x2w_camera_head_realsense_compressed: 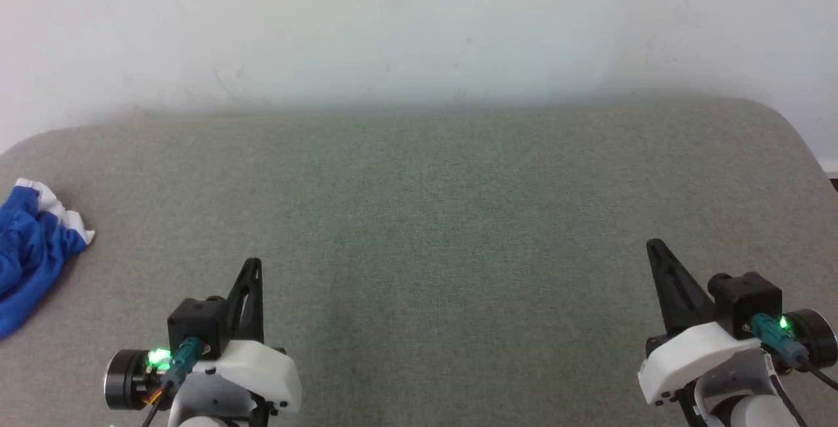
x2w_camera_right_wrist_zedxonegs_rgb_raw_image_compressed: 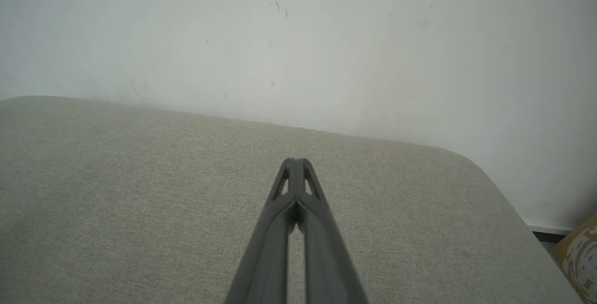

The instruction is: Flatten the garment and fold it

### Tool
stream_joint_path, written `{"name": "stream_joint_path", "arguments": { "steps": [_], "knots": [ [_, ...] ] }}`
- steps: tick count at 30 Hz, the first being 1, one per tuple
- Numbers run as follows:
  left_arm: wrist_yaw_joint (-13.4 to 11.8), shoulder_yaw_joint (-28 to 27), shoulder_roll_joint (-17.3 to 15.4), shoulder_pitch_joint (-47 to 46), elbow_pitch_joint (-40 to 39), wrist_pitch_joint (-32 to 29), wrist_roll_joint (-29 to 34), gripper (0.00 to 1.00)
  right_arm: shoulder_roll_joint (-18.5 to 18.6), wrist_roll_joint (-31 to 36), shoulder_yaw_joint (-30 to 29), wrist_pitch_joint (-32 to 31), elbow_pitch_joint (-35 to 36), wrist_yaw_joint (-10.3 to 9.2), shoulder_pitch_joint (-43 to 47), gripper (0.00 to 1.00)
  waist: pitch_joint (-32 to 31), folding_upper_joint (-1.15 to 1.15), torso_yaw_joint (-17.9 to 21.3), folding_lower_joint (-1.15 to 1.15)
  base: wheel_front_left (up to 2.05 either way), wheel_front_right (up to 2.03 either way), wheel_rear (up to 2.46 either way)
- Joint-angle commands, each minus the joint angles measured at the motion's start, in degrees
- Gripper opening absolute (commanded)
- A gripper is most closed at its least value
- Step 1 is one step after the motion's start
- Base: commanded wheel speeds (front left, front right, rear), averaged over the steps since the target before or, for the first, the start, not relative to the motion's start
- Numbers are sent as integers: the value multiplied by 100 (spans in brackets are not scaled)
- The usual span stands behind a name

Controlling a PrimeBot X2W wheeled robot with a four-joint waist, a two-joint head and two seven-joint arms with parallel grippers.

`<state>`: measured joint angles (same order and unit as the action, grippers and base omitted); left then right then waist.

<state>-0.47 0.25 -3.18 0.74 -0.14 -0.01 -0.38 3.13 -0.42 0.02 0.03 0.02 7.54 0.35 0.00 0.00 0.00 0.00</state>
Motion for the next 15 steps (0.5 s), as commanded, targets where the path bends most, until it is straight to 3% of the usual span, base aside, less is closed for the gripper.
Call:
{"name": "stream_joint_path", "arguments": {
  "steps": [1,15],
  "knots": [
    [47,-25,30,-74,14,1,38,0,-25,42,-2,-3,-2,-5,-35,0,0,0,0,0,0,0,0],
    [47,-25,30,-74,14,1,38,0,-25,42,-2,-3,-2,-5,-35,0,0,0,0,0,0,0,0]
  ]
}}
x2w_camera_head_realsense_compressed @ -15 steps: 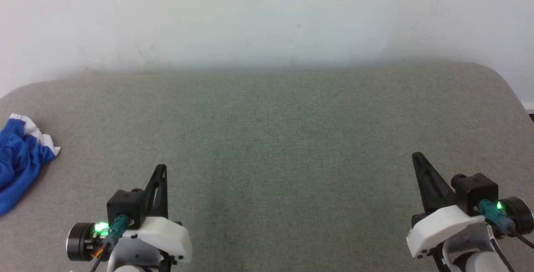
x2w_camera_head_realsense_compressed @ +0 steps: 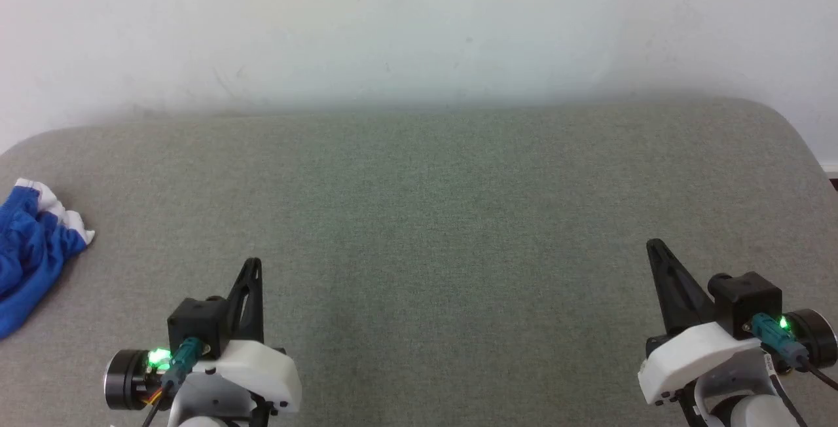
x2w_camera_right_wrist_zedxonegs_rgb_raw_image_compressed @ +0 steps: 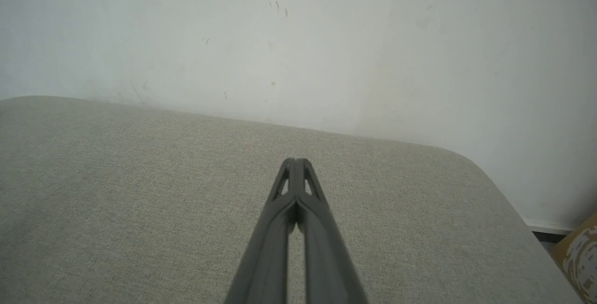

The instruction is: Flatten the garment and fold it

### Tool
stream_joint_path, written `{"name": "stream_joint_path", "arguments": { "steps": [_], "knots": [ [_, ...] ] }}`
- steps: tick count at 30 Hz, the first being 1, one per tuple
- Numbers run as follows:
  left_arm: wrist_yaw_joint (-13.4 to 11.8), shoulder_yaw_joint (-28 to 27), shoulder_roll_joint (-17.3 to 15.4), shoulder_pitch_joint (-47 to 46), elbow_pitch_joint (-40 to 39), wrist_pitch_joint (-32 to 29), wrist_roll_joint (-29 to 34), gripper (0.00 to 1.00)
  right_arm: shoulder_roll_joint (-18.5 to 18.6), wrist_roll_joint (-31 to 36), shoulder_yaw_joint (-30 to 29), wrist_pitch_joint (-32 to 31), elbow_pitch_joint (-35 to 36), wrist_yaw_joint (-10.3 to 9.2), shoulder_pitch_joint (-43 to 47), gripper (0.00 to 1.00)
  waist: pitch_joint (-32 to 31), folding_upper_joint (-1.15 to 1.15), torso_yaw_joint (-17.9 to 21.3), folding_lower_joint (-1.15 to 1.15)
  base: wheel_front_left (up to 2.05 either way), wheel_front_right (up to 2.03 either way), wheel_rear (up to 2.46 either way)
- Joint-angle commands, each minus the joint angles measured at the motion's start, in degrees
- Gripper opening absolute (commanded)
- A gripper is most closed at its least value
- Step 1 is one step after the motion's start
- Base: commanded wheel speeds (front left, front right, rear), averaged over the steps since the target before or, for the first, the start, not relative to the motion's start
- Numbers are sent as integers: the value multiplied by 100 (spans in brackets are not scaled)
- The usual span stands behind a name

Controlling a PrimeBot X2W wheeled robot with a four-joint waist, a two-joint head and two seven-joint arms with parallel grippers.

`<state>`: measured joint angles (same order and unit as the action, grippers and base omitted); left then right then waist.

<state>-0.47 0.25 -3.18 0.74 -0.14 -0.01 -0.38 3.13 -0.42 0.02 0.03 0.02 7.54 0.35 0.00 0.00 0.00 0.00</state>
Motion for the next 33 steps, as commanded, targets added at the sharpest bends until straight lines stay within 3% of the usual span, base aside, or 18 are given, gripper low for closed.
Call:
{"name": "stream_joint_path", "arguments": {
  "steps": [1,2,3,20,33],
  "knots": [
    [47,-25,30,-74,14,1,38,0,-25,42,-2,-3,-2,-5,-35,0,0,0,0,0,0,0,0],
    [47,-25,30,-74,14,1,38,0,-25,42,-2,-3,-2,-5,-35,0,0,0,0,0,0,0,0],
    [0,0,0,0,0,0,0,100,0,0,0,0,0,0,0,100,0,0,0,0,0,0,0],
    [-229,93,1,-58,-64,181,-11,100,1,-169,-160,181,79,-1,-45,100,53,0,-36,0,0,0,0],
    [-473,193,-26,-162,-134,337,19,100,-2,-253,-196,336,168,-1,-117,100,174,0,-357,0,0,0,0]
  ]
}}
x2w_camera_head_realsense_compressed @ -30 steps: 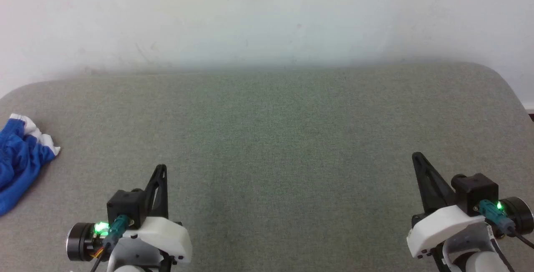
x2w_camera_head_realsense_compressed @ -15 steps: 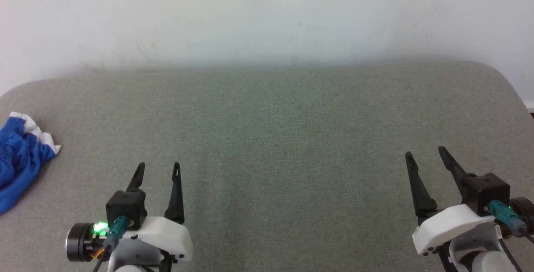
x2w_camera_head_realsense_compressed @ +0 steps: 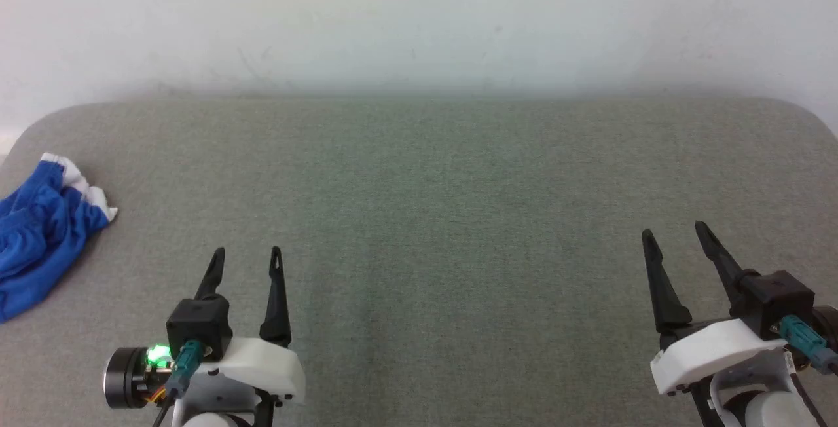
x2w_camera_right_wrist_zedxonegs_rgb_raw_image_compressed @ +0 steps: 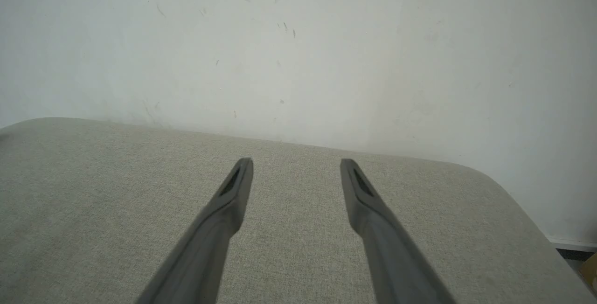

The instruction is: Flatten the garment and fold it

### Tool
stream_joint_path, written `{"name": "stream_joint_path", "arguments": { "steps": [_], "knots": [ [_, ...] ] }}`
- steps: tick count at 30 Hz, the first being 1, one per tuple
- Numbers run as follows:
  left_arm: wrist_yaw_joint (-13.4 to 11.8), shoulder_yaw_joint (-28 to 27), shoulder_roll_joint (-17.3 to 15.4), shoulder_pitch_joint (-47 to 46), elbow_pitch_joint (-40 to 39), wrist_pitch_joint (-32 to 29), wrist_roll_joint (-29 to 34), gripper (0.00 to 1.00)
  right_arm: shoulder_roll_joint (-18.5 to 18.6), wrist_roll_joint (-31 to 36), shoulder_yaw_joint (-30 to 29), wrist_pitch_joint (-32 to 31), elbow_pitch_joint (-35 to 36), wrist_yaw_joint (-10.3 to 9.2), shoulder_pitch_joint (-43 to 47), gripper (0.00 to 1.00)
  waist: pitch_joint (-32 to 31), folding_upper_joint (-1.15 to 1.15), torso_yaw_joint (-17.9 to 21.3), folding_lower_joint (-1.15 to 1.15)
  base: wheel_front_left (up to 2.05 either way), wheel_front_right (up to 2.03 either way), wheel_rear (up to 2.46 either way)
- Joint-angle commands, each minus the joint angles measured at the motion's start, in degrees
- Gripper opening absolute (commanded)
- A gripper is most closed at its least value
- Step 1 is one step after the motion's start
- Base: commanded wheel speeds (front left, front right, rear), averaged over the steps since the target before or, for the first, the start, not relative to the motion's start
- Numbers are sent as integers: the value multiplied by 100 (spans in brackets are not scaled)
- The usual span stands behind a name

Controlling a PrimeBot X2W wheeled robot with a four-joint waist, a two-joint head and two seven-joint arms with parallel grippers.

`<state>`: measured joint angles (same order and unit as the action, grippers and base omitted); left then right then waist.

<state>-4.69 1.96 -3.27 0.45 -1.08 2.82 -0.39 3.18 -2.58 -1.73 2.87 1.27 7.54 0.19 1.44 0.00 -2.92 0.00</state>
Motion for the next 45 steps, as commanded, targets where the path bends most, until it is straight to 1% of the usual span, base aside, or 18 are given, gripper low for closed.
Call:
{"name": "stream_joint_path", "arguments": {
  "steps": [1,6,25,38,45],
  "knots": [
    [-74,26,-19,-139,-46,67,19,100,-8,-40,-17,64,50,-1,-108,100,38,0,-98,0,0,0,0],
    [-159,42,-24,-150,-70,115,7,100,-9,-51,-13,112,77,-1,-133,100,64,0,-249,0,0,0,0],
    [-488,-3,-12,-157,-151,342,-56,100,-13,-136,-29,339,155,-2,-162,100,150,0,-1072,0,0,0,0],
    [-696,-212,-1,-184,-225,499,-72,100,-16,-175,-77,495,239,-3,-199,100,254,0,-1649,0,0,0,0],
    [-794,-456,-45,-269,-215,582,-88,100,-18,-185,-74,578,286,-3,-246,100,351,0,-1882,0,0,0,0]
  ]
}}
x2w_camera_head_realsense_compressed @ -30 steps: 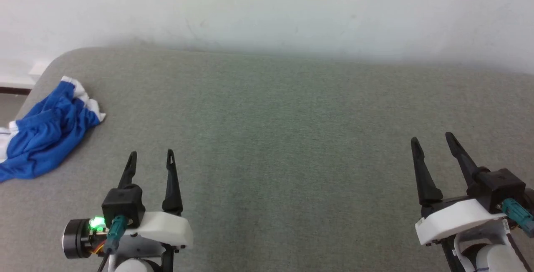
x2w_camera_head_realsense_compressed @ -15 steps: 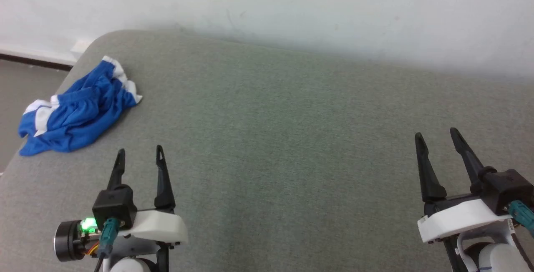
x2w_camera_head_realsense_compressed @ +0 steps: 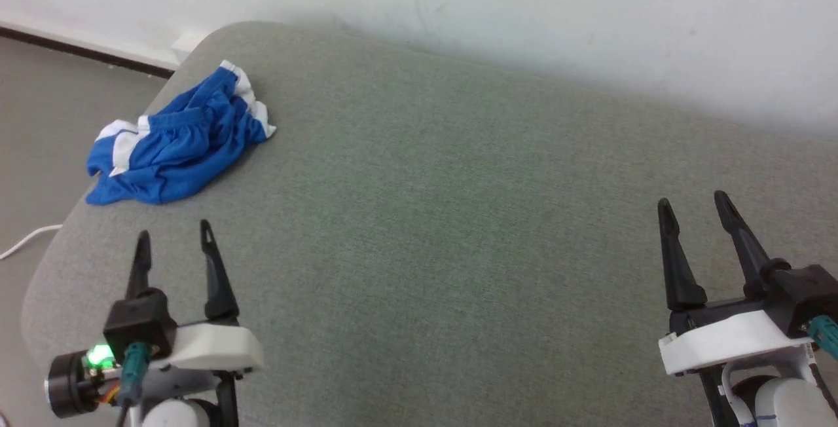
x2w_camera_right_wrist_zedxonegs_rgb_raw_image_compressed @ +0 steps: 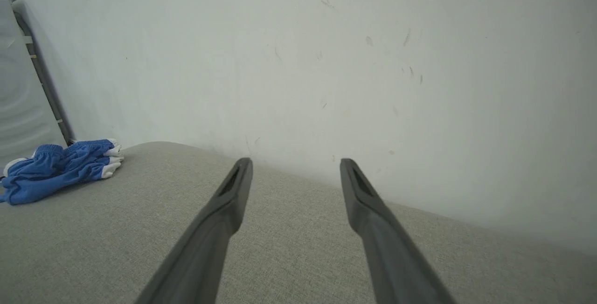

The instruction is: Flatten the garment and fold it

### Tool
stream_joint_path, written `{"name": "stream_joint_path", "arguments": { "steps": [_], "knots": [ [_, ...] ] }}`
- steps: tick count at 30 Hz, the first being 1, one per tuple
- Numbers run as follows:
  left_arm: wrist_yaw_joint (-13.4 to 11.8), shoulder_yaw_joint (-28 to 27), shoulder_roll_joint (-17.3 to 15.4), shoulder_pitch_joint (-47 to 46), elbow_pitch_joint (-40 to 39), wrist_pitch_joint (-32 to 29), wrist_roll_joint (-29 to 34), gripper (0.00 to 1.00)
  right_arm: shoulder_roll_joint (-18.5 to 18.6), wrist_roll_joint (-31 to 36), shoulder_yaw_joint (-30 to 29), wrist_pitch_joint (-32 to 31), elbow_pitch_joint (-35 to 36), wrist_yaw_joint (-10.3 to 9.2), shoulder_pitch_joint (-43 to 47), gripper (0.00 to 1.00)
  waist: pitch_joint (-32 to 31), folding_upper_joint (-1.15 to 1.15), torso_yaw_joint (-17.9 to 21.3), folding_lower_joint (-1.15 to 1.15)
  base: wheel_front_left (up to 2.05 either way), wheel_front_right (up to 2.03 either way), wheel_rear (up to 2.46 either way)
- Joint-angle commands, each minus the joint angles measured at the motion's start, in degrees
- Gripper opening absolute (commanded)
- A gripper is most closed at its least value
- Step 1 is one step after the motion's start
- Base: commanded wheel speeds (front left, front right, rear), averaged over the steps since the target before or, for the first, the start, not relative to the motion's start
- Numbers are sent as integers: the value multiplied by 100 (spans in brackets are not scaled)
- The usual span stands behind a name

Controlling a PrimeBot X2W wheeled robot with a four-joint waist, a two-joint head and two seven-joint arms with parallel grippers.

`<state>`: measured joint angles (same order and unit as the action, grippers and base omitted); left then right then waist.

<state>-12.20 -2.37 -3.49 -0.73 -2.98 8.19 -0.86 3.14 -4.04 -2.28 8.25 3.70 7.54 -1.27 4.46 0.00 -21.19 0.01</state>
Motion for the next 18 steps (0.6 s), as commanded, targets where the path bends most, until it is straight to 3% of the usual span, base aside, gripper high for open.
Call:
{"name": "stream_joint_path", "arguments": {
  "steps": [1,8,18],
  "knots": [
    [-41,-72,-51,-187,-13,57,-48,100,-14,-36,-12,53,53,-3,-112,100,73,0,-75,-1,0,0,0],
    [46,-503,-289,-686,88,141,-194,100,-15,66,-17,137,129,-3,-203,100,310,0,-154,-1,0,0,0],
    [649,-1105,-1060,-1940,1322,261,-531,100,-18,324,-35,256,317,-4,-448,100,924,0,-38,-1,0,0,0]
  ]
}}
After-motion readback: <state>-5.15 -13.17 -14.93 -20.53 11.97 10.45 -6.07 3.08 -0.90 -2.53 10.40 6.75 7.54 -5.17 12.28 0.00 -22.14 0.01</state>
